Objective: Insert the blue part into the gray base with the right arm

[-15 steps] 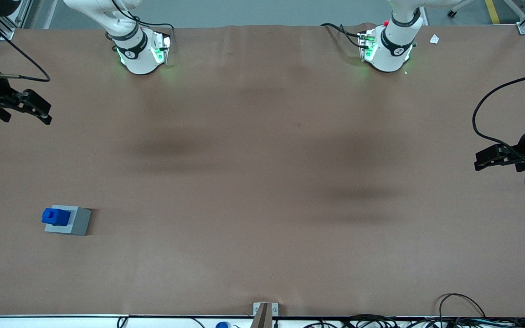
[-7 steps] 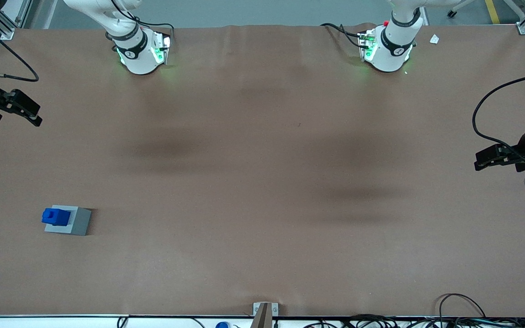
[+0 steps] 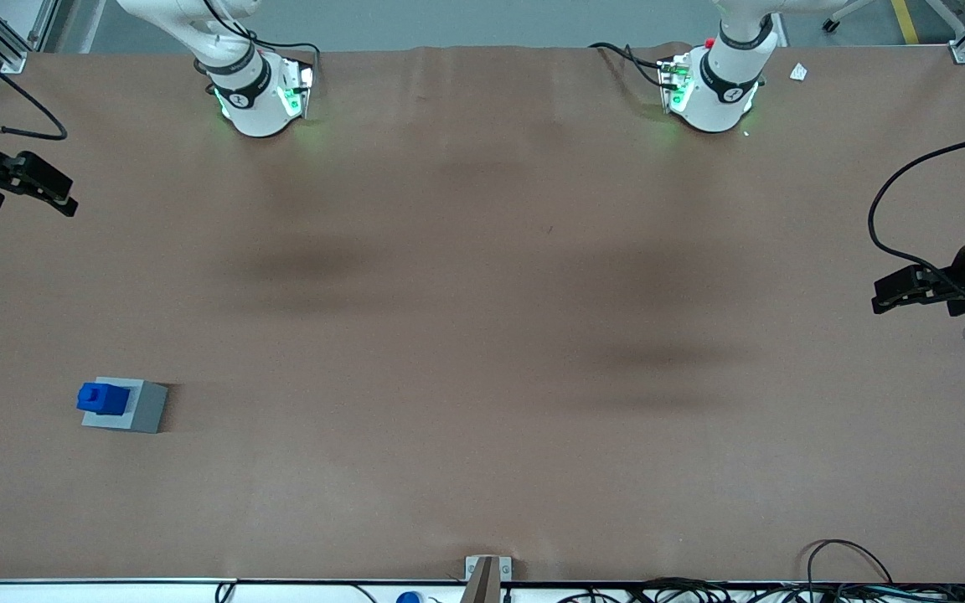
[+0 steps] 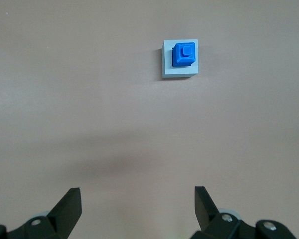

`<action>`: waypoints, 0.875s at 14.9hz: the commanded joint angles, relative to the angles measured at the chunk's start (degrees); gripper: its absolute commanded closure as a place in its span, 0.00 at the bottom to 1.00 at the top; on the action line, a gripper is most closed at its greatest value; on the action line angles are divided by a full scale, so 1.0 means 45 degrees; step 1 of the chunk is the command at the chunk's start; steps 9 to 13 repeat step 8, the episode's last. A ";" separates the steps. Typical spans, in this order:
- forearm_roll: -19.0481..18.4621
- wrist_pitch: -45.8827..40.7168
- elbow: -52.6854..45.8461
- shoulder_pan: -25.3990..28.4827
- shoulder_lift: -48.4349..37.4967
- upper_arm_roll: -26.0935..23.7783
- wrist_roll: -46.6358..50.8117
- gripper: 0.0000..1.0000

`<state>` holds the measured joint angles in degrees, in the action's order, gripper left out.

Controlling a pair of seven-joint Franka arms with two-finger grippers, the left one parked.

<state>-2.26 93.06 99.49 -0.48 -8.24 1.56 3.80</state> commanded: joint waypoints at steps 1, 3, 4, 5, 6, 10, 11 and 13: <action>0.0190 -0.0251 -0.0661 -0.0185 0.0209 -0.0092 -0.0199 0.00; 0.0171 -0.0251 -0.0663 -0.0185 0.0229 -0.0092 -0.0219 0.00; 0.0171 -0.0174 -0.0741 -0.0185 0.0248 -0.0092 -0.0219 0.00; 0.0171 -0.0250 -0.1205 -0.0224 0.0384 -0.0092 -0.0238 0.00; 0.0171 -0.0464 -0.1674 -0.0205 0.0733 -0.0092 -0.0239 0.00; 0.0112 -0.0876 -0.2030 -0.0244 0.0932 -0.0092 -0.0238 0.00; 0.0112 -0.0876 -0.2030 -0.0244 0.0932 -0.0092 -0.0238 0.00; 0.0112 -0.0876 -0.2030 -0.0244 0.0932 -0.0092 -0.0238 0.00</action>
